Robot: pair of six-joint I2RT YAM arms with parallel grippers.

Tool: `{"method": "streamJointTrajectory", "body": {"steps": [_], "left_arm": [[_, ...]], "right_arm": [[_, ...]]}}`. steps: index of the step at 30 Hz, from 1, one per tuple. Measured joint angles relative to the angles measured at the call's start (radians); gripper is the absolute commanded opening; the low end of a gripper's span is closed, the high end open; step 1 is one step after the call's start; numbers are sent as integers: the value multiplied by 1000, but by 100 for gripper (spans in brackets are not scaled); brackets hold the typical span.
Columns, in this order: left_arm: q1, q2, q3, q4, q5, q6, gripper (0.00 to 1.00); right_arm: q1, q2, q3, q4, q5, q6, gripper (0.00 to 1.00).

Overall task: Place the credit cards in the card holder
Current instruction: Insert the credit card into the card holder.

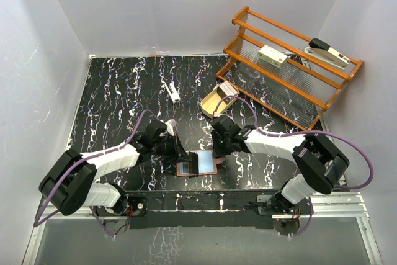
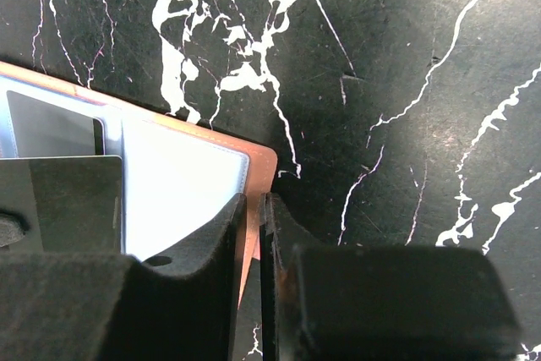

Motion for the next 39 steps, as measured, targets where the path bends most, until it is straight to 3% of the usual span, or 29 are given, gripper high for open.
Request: {"method": "streamJointTrajectory", "body": {"steps": [24,39], "left_arm": [[0,52,8,0,-1,29,0],[0,50,8,12,-2,24,0]], "right_arm": [[45,3,6,-23,66,-10,11],[64,-87,109,-126,71,0,20]]}}
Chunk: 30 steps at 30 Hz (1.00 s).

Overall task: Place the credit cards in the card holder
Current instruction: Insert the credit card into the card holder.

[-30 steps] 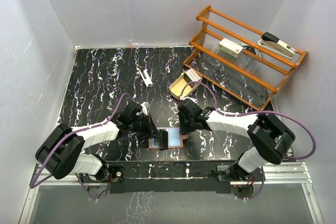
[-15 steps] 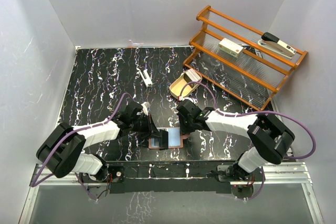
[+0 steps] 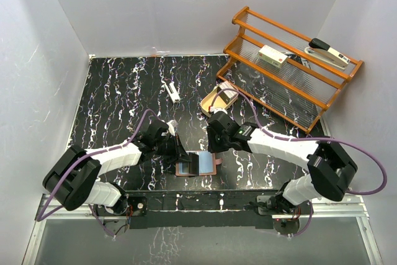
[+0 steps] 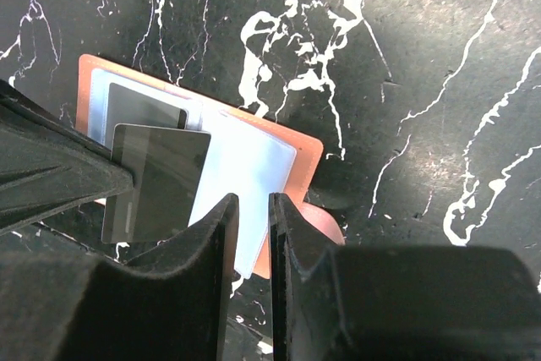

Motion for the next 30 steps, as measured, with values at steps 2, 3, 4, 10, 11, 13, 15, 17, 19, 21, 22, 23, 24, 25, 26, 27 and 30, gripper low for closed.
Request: {"method": "streamJointTrajectory", "body": {"steps": [2,3,4,10,11,13,15,17,19,21,22,23,24,25,26,27,30], "left_arm": [[0,0,0,4,0,0,0],[0,1,0,7,0,0,0],[0,2,0,11,0,0,0],[0,10,0,18,-3,0,0],[0,11,0,19,-4,0,0],[0,12,0,19,-6,1,0],[0,13,0,20,-8,1,0],[0,13,0,22,-8,1,0],[0,13,0,26,-13,3,0],[0,13,0,27,-19,5,0],[0,13,0,26,-20,5,0],[0,13,0,26,-22,6,0],[0,13,0,26,-23,6,0],[0,13,0,27,-24,5,0],[0,13,0,30,-24,3,0],[0,13,-2,39,-24,0,0],[0,13,-9,69,-26,-7,0]], "right_arm": [[6,0,0,-1,-2,7,20],[9,2,0,-1,-5,9,20],[13,3,0,0,-6,11,20],[40,49,0,3,-10,16,19],[44,60,0,3,-7,18,18],[50,81,0,3,-1,18,16],[55,98,-2,3,5,18,16],[56,114,-6,3,14,18,16],[57,127,-10,2,25,19,16],[58,131,-19,5,31,22,15],[60,130,-23,8,34,27,14],[61,130,-23,10,37,29,14],[63,130,-24,11,41,32,14],[63,130,-25,11,46,32,13],[64,130,-25,12,49,32,13],[64,130,-25,12,53,32,13],[66,130,-25,13,56,32,14]]}}
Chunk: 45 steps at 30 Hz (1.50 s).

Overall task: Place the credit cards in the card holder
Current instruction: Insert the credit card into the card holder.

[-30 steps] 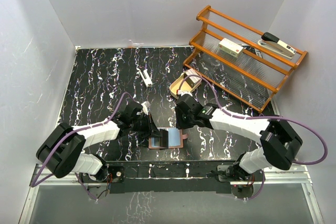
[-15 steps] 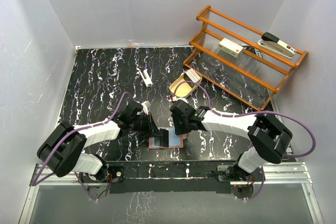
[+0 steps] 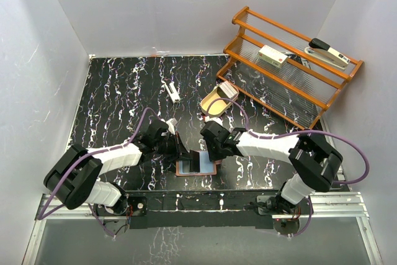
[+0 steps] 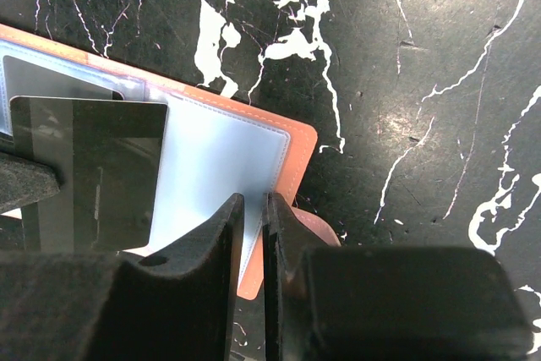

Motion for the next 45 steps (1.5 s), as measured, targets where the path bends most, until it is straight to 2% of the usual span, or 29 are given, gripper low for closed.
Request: {"method": "streamJointTrajectory", "body": {"steps": [32,39,42,45], "left_arm": [[0,72,-52,143,-23,-61,0],[-2,63,-44,111,-40,-68,33],[-5,30,-21,58,-69,-55,41],[-6,-5,-16,18,-97,-48,45]], "right_arm": [[0,-52,-79,89,4,61,14],[0,-59,-84,92,5,77,14],[0,-63,-86,91,3,78,14],[0,-76,-99,95,-6,80,14]]}}
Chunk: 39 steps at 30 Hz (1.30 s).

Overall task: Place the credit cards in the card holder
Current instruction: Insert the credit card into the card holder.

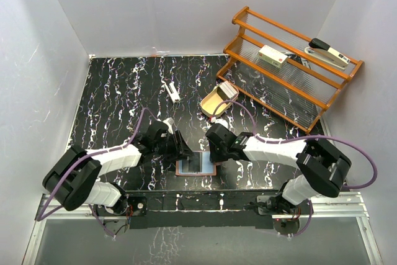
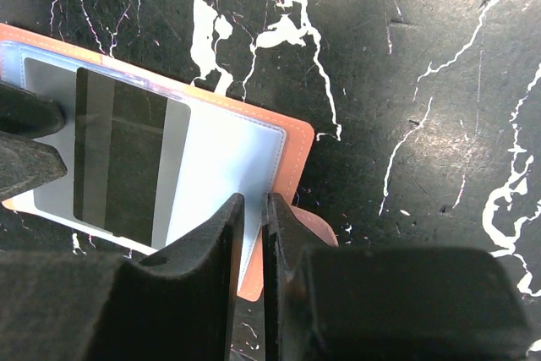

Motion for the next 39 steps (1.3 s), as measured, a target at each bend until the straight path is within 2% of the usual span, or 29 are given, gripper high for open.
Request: {"method": "streamJointTrajectory", "body": {"steps": [13,29,39], "left_arm": [[-6,-5,-11,19,0,-32,45],[-61,59,-21,132,26,-107,44],[-64,24,-3,52,1,-102,49]], "right_arm": [[-1,-24,-39,48,-5,18,14],[-1,-31,-47,58,-6,30,14],[0,-108,-47,16,-32,31,20]]}}
